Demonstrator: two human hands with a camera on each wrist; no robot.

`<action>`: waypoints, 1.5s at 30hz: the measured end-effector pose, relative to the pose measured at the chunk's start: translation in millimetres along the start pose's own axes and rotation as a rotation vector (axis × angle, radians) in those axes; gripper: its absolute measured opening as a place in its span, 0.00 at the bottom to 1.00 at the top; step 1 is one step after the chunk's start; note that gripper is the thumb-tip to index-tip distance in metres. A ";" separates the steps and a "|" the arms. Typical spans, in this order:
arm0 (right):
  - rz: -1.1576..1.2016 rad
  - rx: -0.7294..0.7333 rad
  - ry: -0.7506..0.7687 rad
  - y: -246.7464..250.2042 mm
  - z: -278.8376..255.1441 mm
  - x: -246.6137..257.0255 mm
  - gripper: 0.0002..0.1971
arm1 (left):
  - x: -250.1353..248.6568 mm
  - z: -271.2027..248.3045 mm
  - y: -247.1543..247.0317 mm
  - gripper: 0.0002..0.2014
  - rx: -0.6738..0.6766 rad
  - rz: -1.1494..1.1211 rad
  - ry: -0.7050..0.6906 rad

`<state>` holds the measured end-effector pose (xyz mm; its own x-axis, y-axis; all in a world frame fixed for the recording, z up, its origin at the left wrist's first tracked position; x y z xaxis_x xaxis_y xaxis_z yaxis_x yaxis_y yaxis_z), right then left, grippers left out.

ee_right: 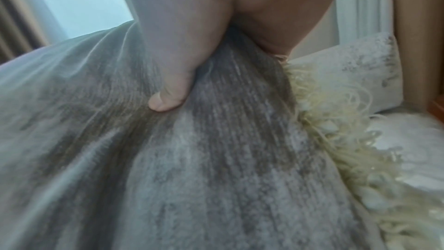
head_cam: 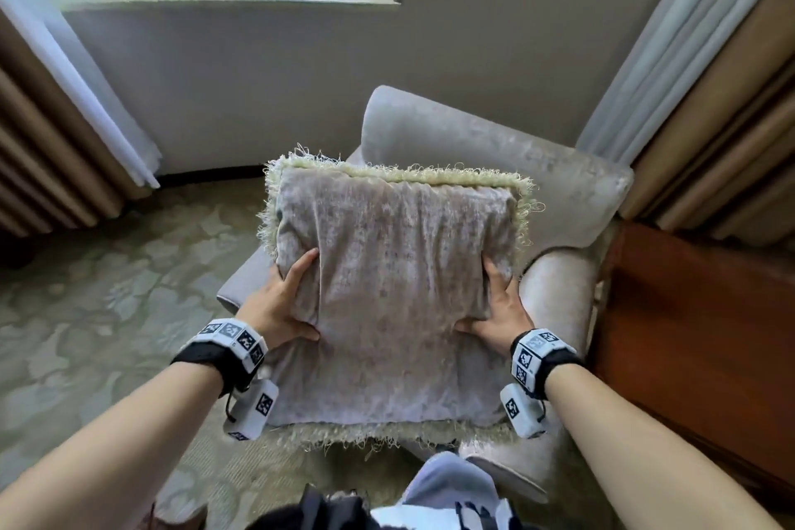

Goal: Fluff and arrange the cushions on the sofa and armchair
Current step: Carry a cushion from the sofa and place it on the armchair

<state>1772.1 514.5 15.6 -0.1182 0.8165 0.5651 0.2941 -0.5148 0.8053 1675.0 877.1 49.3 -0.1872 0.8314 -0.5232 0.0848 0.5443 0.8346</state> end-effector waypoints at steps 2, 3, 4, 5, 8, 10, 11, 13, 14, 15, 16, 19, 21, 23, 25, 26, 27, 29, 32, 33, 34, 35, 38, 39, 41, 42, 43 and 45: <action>0.009 -0.010 -0.039 1.5 13.3 -4.9 0.67 | -7.0 28.5 5.2 0.70 0.030 0.073 -0.023; 0.017 -0.017 -0.057 3.2 21.6 -8.7 0.67 | -11.3 44.2 6.1 0.69 0.047 0.107 -0.029; 0.027 -0.029 -0.070 6.5 31.5 -12.6 0.67 | -16.5 61.6 5.8 0.69 0.059 0.124 -0.041; 0.032 -0.036 -0.087 10.0 41.6 -18.0 0.66 | -21.5 78.1 3.9 0.69 0.077 0.117 -0.053; 0.029 -0.037 -0.144 23.1 71.0 -38.0 0.66 | -36.7 126.7 -5.4 0.70 0.117 0.082 -0.069; 0.023 -0.045 -0.168 32.8 87.6 -49.6 0.66 | -47.6 155.2 -11.3 0.70 0.142 0.073 -0.078; 0.017 -0.050 -0.179 36.7 96.1 -55.7 0.66 | -51.0 168.4 -14.6 0.70 0.146 0.068 -0.078; 0.014 -0.060 -0.204 43.8 111.3 -65.8 0.66 | -56.3 192.1 -21.6 0.69 0.143 0.068 -0.089; 0.016 -0.069 -0.218 47.2 118.2 -69.4 0.66 | -59.6 203.0 -24.0 0.69 0.146 0.063 -0.093; 0.014 -0.082 -0.231 50.4 124.5 -72.7 0.66 | -62.3 214.5 -26.0 0.69 0.150 0.063 -0.091; 0.010 -0.093 -0.247 53.3 130.2 -75.8 0.66 | -64.7 226.2 -28.0 0.68 0.154 0.068 -0.090; 0.022 -0.108 -0.306 57.3 145.5 -86.4 0.65 | -71.4 263.9 -34.0 0.67 0.170 0.088 -0.111; 0.044 -0.122 -0.356 56.6 157.8 -92.4 0.64 | -73.9 293.1 -38.1 0.66 0.189 0.096 -0.134; 0.062 -0.143 -0.410 50.5 171.1 -98.5 0.64 | -73.9 324.9 -44.7 0.66 0.216 0.109 -0.164; 0.084 -0.175 -0.459 41.1 186.1 -104.0 0.63 | -72.5 356.8 -52.5 0.65 0.248 0.127 -0.195; 0.090 -0.198 -0.484 36.0 194.8 -106.0 0.63 | -70.9 373.2 -56.9 0.65 0.268 0.136 -0.211; 0.089 -0.220 -0.509 30.4 202.3 -107.9 0.63 | -68.5 388.2 -61.4 0.64 0.283 0.143 -0.226; 0.090 -0.266 -0.551 20.0 219.4 -113.7 0.62 | -62.7 420.0 -70.4 0.64 0.294 0.145 -0.267; 0.106 -0.303 -0.575 -0.5 252.9 -126.3 0.59 | -45.5 465.1 -87.4 0.61 0.275 0.117 -0.328; 0.099 -0.308 -0.589 -9.2 264.4 -131.8 0.58 | -38.3 479.1 -94.7 0.60 0.269 0.109 -0.329; 0.088 -0.314 -0.602 -18.1 276.5 -137.6 0.56 | -30.6 492.8 -103.1 0.58 0.263 0.103 -0.320; 0.083 -0.323 -0.614 -28.2 286.2 -141.6 0.55 | -22.2 503.9 -112.1 0.57 0.262 0.096 -0.308; 0.081 -0.403 -0.562 -50.7 314.7 -150.4 0.52 | -0.8 527.7 -142.6 0.55 0.285 0.084 -0.278; 0.085 -0.427 -0.540 -57.4 322.8 -154.7 0.52 | 6.7 533.2 -153.1 0.54 0.295 0.078 -0.265; 0.085 -0.448 -0.508 -71.9 336.6 -163.4 0.53 | 19.8 541.8 -171.5 0.53 0.292 0.064 -0.242; 0.077 -0.463 -0.487 -78.5 341.3 -168.8 0.53 | 24.8 545.5 -180.7 0.51 0.284 0.056 -0.235; 0.058 -0.484 -0.469 -84.7 344.9 -175.7 0.52 | 26.8 549.9 -189.2 0.49 0.278 0.047 -0.237; 0.024 -0.494 -0.475 -95.2 350.4 -190.5 0.49 | 28.5 557.7 -204.5 0.44 0.263 0.041 -0.235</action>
<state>2099.0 499.5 -231.6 0.3448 0.7717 0.5345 -0.1891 -0.5006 0.8448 2198.1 851.9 -232.4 0.0491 0.8397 -0.5408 0.3426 0.4944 0.7988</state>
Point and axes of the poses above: each hand's wrist, its own z-axis towards the middle knuckle, its own y-axis out of the back of the hand, x = y × z, the point moved 4 cm from there along z, towards the middle knuckle, and after that the axes turned 8 degrees about -z, right-handed, at the moved point
